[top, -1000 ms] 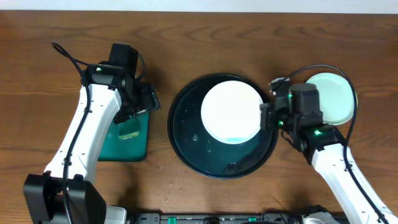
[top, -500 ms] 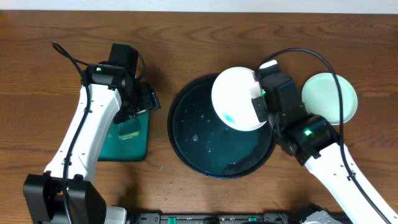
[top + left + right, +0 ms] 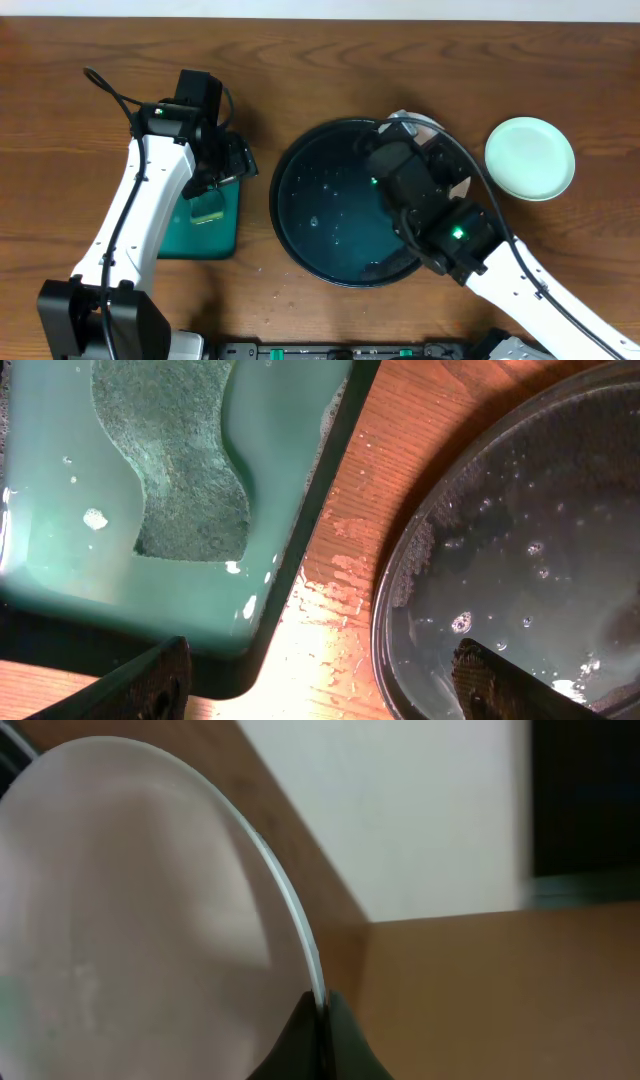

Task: Clean dirty plates on tray and stack at the side

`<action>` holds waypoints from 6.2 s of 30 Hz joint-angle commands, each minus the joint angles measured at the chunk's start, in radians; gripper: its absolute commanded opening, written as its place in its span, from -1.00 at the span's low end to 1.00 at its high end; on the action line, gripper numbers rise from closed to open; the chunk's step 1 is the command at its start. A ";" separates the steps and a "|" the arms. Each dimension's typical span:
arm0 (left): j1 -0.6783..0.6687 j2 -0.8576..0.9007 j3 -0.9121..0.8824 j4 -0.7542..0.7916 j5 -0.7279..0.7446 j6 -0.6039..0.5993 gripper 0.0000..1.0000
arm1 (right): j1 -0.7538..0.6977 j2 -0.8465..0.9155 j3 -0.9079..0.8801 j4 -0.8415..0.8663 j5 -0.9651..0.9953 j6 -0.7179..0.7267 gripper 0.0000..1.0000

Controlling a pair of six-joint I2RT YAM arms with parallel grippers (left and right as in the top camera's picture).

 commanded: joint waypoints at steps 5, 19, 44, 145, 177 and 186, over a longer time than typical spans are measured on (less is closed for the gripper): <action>-0.001 0.002 0.016 -0.002 0.002 0.017 0.67 | 0.087 0.005 0.018 0.081 0.269 -0.266 -0.98; -0.001 0.002 0.016 -0.002 0.002 0.017 0.67 | 0.138 0.005 0.018 0.157 0.352 -0.443 -0.98; -0.001 0.002 0.016 -0.001 0.002 0.017 0.68 | 0.151 0.023 0.017 0.341 0.271 -0.446 -0.98; 0.000 -0.841 0.095 -0.018 -0.103 0.103 0.68 | -0.929 0.090 0.180 -0.215 -1.159 0.568 0.99; 0.000 -0.907 0.095 -0.045 -0.103 0.103 0.68 | -0.929 0.090 0.179 -0.215 -1.159 0.568 0.99; 0.000 -0.916 0.026 -0.013 -0.118 0.350 0.68 | -0.929 0.090 0.180 -0.215 -1.159 0.568 0.98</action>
